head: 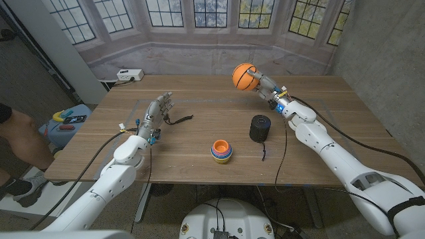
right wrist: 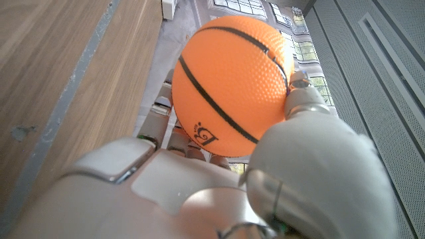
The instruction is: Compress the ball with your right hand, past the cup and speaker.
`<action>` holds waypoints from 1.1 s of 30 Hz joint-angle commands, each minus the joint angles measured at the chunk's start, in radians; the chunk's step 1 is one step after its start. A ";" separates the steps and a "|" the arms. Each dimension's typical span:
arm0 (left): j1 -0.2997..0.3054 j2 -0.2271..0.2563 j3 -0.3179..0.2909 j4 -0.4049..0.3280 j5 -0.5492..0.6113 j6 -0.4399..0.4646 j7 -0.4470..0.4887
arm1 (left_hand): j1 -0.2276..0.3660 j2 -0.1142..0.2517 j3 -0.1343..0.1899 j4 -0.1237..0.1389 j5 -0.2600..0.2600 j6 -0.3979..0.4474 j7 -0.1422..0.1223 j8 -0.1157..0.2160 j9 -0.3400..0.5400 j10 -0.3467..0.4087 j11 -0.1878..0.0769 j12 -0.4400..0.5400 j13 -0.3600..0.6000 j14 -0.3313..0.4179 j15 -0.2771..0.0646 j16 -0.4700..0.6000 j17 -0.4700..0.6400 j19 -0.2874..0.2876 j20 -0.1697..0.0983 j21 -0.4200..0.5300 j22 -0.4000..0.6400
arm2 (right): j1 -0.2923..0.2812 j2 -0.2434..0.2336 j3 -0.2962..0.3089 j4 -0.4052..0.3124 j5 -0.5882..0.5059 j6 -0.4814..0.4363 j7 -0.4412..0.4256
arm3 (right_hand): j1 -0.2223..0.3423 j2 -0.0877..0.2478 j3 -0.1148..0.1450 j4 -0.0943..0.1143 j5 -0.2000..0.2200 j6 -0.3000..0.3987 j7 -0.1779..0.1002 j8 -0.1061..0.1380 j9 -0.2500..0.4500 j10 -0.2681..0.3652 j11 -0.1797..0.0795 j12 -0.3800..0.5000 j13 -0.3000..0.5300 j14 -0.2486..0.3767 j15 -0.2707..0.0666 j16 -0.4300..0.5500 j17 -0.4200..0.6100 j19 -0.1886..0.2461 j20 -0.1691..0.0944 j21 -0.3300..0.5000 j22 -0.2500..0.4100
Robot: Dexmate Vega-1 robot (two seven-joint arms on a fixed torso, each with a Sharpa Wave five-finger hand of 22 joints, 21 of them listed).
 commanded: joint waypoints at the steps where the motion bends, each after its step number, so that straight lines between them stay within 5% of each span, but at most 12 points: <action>1: -0.001 0.000 0.008 -0.010 0.008 0.013 0.008 | 0.007 0.003 0.001 -0.003 0.002 0.003 -0.009 -0.004 0.006 0.002 0.005 0.004 0.005 0.004 0.004 0.001 0.002 0.003 0.007 -0.004 0.005 | -0.016 0.012 0.020 0.021 0.038 0.008 0.032 | -0.005 0.006 -0.004 -0.002 -0.002 -0.008 0.002 -0.008 -0.001 0.001 0.012 -0.005 0.000 -0.004 0.003 -0.004 0.004 0.004 0.004 0.002 0.004; 33: 0.007 -0.004 0.018 -0.029 0.021 0.021 0.029 | 0.008 0.004 0.000 -0.004 0.002 0.002 -0.010 -0.004 0.006 0.002 0.006 0.004 0.005 0.005 0.004 0.002 0.002 0.003 0.007 -0.003 0.005 | -0.019 0.038 0.043 0.083 0.074 0.016 0.090 | -0.007 0.015 -0.012 -0.005 -0.004 -0.018 -0.001 -0.022 -0.003 -0.017 0.021 -0.027 -0.012 -0.021 0.010 -0.015 0.000 -0.003 0.006 0.000 0.004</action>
